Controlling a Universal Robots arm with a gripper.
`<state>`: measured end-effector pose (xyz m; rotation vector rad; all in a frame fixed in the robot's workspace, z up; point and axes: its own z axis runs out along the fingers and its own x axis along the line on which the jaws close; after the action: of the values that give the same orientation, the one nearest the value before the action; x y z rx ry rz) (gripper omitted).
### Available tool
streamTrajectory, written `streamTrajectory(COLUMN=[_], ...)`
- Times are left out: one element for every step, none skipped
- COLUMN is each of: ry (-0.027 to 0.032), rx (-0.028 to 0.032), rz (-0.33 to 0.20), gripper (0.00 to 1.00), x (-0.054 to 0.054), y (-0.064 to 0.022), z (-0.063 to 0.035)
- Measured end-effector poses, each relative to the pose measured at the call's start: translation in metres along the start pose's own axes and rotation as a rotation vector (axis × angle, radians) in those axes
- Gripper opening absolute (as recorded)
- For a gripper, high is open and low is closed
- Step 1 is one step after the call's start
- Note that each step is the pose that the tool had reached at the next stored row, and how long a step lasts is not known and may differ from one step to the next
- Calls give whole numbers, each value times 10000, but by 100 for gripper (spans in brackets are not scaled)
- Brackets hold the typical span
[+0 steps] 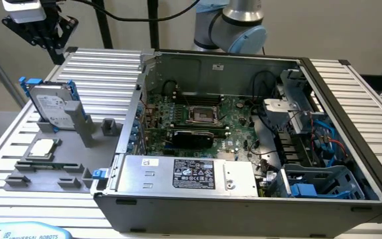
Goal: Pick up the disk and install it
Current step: 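Reach for the disk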
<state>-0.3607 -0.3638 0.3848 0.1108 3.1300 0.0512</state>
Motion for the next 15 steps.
streamTrajectory(ry=[17,36,53,73,90,107,123,139,156,172,189,204,220,232,241], rx=[9,18,27,36,43,50,56,62,67,72,76,80,83,84,86], rz=[1,2,4,3,3,3,5,6,6,6,7,6,6,6,2], gripper=[11,11,11,11,11,11,11,11,11,11,11,11,11,11,11], x=[46,92,138,186,231,277,323,367,411,458,505,546,590,627,661], y=[4,7,10,13,14,15,16,16,15,15,13,12,10,9,7], z=[4,8,12,17,21,26,30,35,40,45,50,56,62,70,77])
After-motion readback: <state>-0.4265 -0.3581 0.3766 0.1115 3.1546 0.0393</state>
